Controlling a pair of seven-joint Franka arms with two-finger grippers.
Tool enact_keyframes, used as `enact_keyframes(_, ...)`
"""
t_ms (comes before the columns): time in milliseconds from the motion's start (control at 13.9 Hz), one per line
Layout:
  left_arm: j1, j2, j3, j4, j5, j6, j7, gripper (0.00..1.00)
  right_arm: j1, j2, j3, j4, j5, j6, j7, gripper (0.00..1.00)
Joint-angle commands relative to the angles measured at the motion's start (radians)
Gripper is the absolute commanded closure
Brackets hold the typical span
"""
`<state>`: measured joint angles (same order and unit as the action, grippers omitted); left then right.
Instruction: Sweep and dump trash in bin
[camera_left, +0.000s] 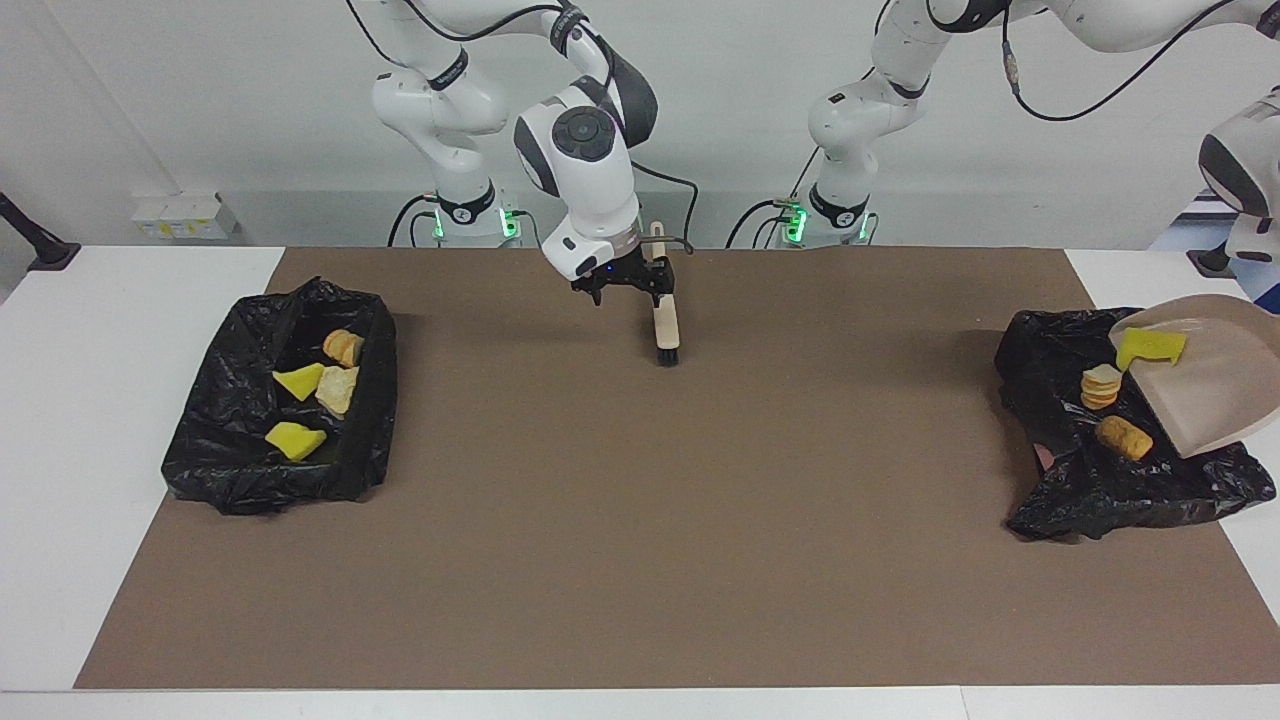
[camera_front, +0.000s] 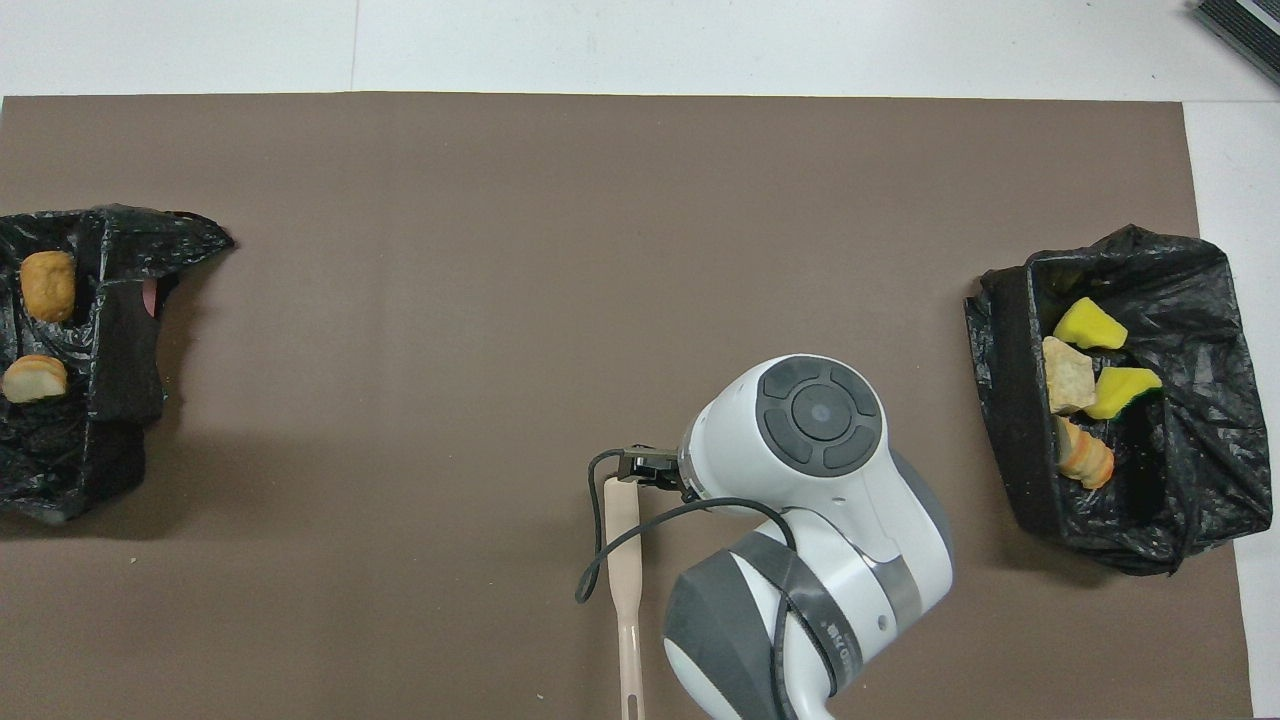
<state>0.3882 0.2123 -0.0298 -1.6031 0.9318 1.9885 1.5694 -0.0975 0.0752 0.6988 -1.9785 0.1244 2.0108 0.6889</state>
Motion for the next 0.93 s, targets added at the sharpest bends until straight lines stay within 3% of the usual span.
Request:
enact_keyframes(0,-0.014,-0.076,0.008,-0.066,0.059,-0.017,-0.068,1.0,-0.043,-0.011,0.013,0.03,-0.051,0.0,0.018,0.0)
enact_keyframes(144,-0.015,-0.1,0.004,-0.064,0.059,-0.022,-0.068,1.0,-0.051,-0.023,-0.014,0.058,-0.068,-0.006,0.017,0.0)
enact_keyframes(359,-0.06,-0.126,-0.007,-0.054,0.009,-0.104,-0.078,1.0,0.016,-0.052,-0.19,0.137,-0.072,-0.065,-0.003,0.0)
enact_keyframes(575,-0.08,-0.142,-0.009,-0.041,-0.164,-0.175,-0.117,1.0,0.088,-0.071,-0.39,0.275,-0.074,-0.222,-0.102,0.0)
enact_keyframes(862,-0.117,-0.149,-0.01,-0.049,-0.348,-0.246,-0.27,1.0,0.1,-0.095,-0.502,0.401,-0.13,-0.41,-0.252,0.0)
